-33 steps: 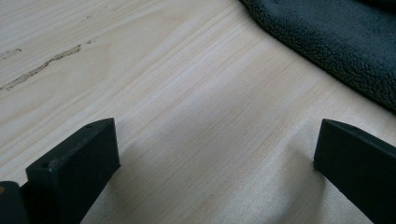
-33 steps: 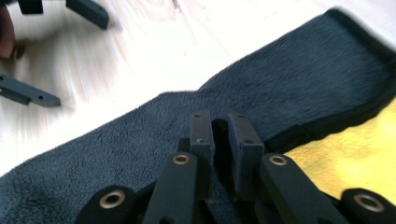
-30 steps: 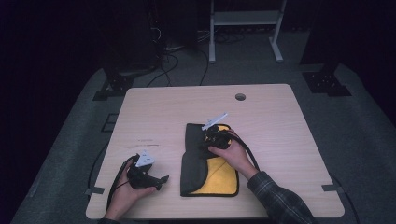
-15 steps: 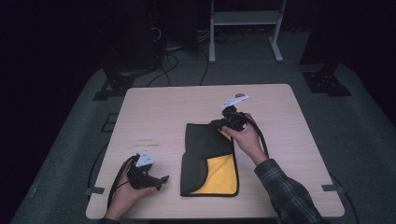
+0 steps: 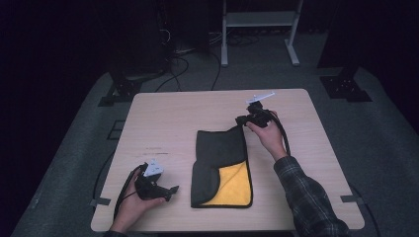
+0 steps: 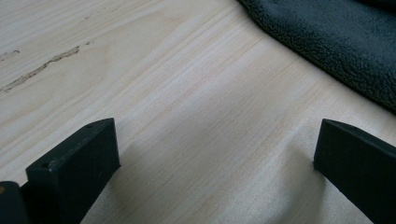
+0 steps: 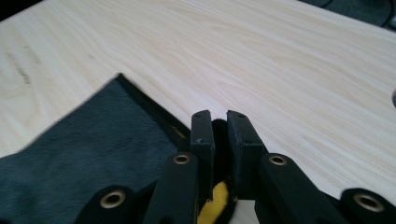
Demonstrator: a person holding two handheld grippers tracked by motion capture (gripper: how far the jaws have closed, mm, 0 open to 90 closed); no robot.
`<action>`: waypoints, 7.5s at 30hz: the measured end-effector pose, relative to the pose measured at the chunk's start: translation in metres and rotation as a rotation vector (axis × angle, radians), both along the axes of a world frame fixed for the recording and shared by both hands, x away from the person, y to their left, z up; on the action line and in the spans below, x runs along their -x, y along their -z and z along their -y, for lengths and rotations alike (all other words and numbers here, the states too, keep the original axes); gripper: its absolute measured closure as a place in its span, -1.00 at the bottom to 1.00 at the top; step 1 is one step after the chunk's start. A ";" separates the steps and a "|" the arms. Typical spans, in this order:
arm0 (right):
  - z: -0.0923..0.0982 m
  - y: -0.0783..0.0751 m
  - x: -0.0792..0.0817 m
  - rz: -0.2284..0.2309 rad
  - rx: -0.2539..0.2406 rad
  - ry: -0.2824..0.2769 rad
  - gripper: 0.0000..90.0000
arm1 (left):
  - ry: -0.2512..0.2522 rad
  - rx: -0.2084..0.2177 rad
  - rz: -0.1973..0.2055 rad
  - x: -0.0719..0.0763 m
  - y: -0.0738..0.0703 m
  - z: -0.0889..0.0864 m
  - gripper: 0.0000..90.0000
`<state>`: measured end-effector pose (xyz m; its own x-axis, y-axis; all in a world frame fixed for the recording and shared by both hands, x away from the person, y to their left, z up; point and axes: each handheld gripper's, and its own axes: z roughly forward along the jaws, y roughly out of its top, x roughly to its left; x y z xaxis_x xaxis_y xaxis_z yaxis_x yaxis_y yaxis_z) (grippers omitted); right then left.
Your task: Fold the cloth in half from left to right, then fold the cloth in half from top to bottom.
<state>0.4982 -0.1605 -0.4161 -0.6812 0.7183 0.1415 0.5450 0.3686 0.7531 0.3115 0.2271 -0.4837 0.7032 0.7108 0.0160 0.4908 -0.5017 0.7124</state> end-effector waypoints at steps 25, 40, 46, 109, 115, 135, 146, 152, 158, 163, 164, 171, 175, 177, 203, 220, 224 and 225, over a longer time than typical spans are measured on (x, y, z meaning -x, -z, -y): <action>0.028 0.019 -0.010 0.036 -0.019 0.099 0.24 | -0.003 0.003 0.002 0.000 0.000 0.000 -1.00; 0.018 -0.001 0.049 0.012 -0.058 -0.026 0.22 | -0.003 0.003 0.002 0.000 0.000 0.000 -1.00; 0.005 0.005 0.088 0.016 -0.041 -0.104 0.23 | -0.003 0.003 0.002 0.000 0.000 0.000 -1.00; 0.017 0.036 0.235 -0.159 0.017 -0.280 0.90 | -0.006 0.004 0.003 0.001 0.000 0.000 -1.00; 0.029 0.036 0.241 -0.148 -0.003 -0.258 0.68 | -0.007 0.005 0.003 0.001 0.000 0.000 -1.00; 0.023 0.049 0.212 -0.031 0.162 -0.267 0.49 | 0.006 0.001 0.000 0.001 0.000 0.000 -1.00; 0.032 0.035 0.188 0.015 0.080 -0.197 0.27 | 0.008 0.019 -0.022 -0.010 -0.009 0.002 -0.67; 0.036 0.029 0.161 0.027 0.047 -0.147 0.19 | 0.047 0.054 -0.034 -0.020 -0.023 0.008 -0.47; 0.039 0.021 0.135 0.026 0.015 -0.104 0.12 | 0.073 0.065 -0.005 -0.038 -0.041 0.018 -0.37; 0.040 0.016 0.108 0.046 0.010 -0.072 0.13 | 0.081 0.067 0.000 -0.066 -0.054 0.029 -0.19; 0.040 0.016 0.108 0.046 0.010 -0.072 0.13 | 0.081 0.067 0.000 -0.066 -0.054 0.029 -0.17; 0.037 0.012 0.072 0.068 0.022 -0.046 0.11 | 0.079 0.068 0.003 -0.105 -0.064 0.048 -0.14; 0.034 0.016 0.051 0.060 0.034 -0.034 0.10 | 0.073 0.052 0.005 -0.132 -0.062 0.060 -0.11; 0.033 0.017 0.047 0.060 0.035 -0.024 0.09 | 0.071 0.047 0.001 -0.138 -0.060 0.062 -0.11; 0.005 0.060 0.007 0.047 0.112 -0.047 0.06 | 0.053 0.005 -0.085 -0.186 -0.018 0.089 0.20; 0.000 0.053 0.007 -0.045 0.086 -0.042 0.80 | 0.014 0.038 -0.185 -0.184 -0.024 0.095 0.86; 0.002 0.046 0.003 -0.038 0.058 -0.038 0.81 | 0.010 0.088 -0.156 -0.186 -0.039 0.090 0.85; 0.002 0.040 0.002 -0.026 0.059 -0.037 0.81 | 0.010 0.087 -0.134 -0.187 -0.045 0.089 0.85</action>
<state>0.4966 -0.1627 -0.4566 -0.7038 0.7006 0.1176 0.5493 0.4316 0.7155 0.4984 0.1380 -0.4384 0.7022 0.6980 -0.1401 0.5797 -0.4464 0.6816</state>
